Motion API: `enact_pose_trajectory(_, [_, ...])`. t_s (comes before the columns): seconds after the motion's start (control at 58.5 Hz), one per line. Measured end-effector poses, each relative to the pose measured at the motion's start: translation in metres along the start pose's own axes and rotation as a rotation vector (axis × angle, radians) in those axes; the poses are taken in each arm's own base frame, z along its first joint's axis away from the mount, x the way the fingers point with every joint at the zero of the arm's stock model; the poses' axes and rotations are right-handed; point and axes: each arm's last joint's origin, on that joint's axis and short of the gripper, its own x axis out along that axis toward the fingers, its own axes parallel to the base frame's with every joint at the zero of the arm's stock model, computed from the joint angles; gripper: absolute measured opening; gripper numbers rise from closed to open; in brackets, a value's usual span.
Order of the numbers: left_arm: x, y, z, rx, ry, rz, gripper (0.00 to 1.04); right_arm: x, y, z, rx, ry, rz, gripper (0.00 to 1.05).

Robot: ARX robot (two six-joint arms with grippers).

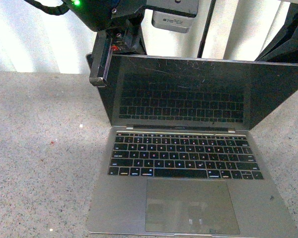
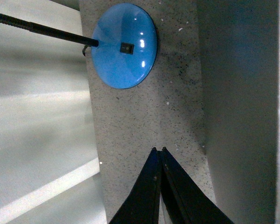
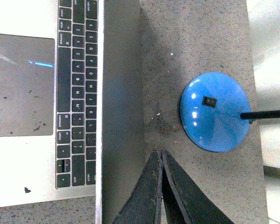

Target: Close laptop

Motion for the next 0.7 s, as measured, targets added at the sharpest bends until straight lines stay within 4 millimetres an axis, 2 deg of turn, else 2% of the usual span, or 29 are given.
enact_pose_trajectory(0.701, [-0.002, -0.031, 0.006, 0.002, 0.016, -0.115, 0.04, 0.01, 0.022, -0.007, 0.038, 0.05, 0.072, 0.03])
